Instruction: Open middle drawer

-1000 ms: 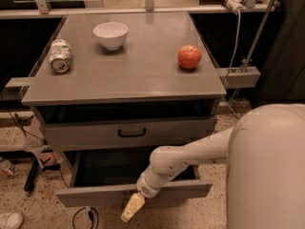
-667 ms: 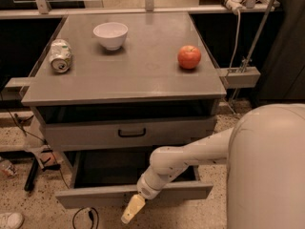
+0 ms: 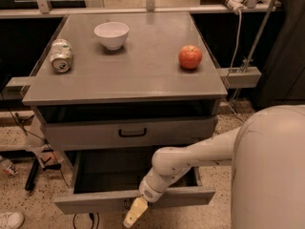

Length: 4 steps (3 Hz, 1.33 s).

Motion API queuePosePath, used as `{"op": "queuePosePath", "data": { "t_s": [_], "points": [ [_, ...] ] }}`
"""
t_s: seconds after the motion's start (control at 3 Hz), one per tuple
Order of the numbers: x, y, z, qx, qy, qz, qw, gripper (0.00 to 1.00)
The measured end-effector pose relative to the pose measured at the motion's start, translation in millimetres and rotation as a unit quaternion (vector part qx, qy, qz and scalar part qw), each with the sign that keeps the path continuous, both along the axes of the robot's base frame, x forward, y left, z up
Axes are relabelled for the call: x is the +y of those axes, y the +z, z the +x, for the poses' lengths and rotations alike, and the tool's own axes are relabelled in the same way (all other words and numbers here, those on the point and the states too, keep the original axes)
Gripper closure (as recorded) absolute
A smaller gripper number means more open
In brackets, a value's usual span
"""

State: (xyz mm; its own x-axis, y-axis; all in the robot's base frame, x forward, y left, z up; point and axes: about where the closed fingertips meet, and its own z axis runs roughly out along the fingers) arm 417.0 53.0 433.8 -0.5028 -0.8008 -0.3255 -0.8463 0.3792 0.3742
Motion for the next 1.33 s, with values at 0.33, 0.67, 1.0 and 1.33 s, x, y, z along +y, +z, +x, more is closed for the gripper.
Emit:
{"op": "queuePosePath", "data": {
  "t_s": [0.33,0.67,1.0,1.33],
  "points": [
    [-3,-3,-6,0.007,-0.003,-0.001,1.0,0.0],
    [-6,-4,-13,0.013,-0.012,-0.002,0.9999,0.0],
    [-18,-9,-35,0.022,-0.023,-0.004,0.9995,0.0],
    [-27,-9,-58,0.03,-0.034,-0.002,0.999,0.0]
  ]
}}
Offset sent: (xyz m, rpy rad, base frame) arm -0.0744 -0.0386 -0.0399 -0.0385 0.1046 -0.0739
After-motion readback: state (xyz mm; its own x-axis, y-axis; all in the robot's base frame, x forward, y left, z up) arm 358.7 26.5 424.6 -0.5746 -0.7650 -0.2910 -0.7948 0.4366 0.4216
